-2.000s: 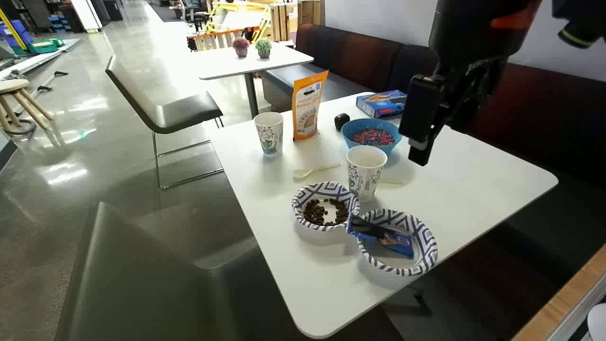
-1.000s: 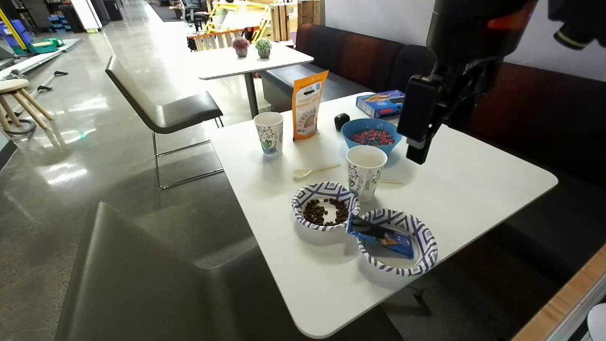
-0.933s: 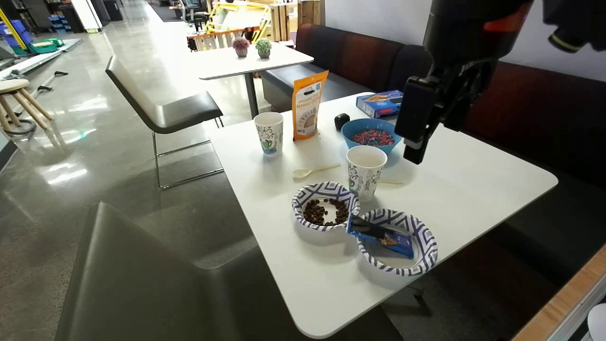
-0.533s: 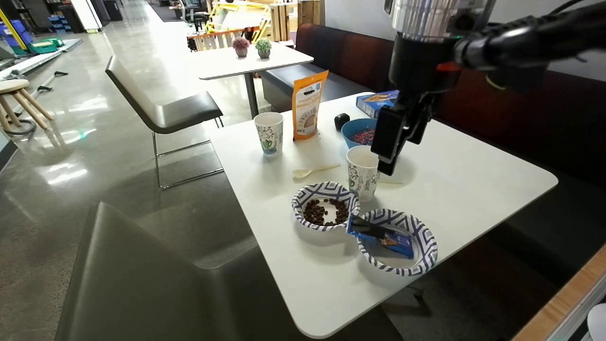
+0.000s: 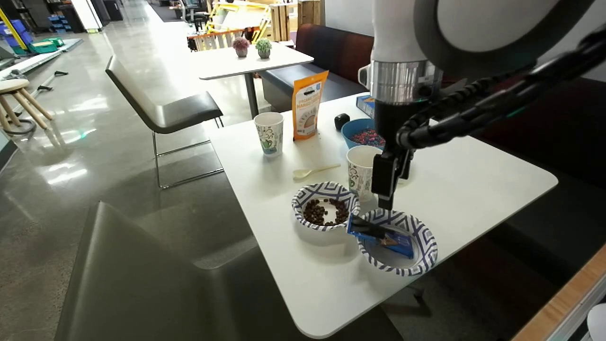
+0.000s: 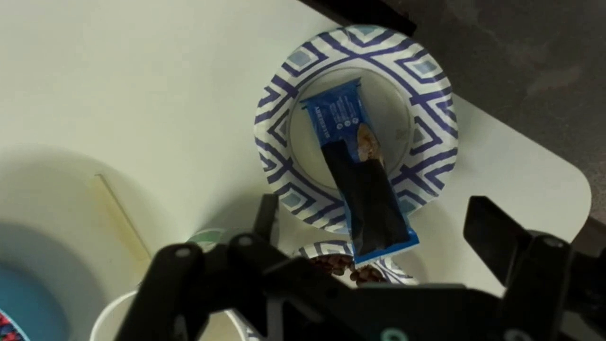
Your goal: Put the candy bar next to the blue box
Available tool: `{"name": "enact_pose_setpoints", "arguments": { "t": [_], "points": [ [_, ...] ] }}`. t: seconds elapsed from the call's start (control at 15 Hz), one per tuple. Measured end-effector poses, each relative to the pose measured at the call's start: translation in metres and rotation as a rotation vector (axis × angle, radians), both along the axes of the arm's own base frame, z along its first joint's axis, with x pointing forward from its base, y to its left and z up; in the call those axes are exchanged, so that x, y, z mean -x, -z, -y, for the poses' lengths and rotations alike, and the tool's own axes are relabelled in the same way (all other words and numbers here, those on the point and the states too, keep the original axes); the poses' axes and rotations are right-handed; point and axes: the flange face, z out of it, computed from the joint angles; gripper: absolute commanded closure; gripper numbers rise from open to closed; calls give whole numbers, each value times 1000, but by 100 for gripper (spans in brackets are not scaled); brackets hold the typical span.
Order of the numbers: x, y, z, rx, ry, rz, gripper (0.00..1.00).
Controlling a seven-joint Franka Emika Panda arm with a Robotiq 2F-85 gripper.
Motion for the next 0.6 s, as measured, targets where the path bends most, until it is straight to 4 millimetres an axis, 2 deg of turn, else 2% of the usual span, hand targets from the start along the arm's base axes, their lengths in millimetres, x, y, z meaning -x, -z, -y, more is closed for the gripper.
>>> {"name": "enact_pose_setpoints", "arguments": {
  "t": [0.2, 0.6],
  "points": [
    [-6, 14, -11, 0, -23, -34, 0],
    [-9, 15, -14, 5, -35, -33, 0]
  ]
}}
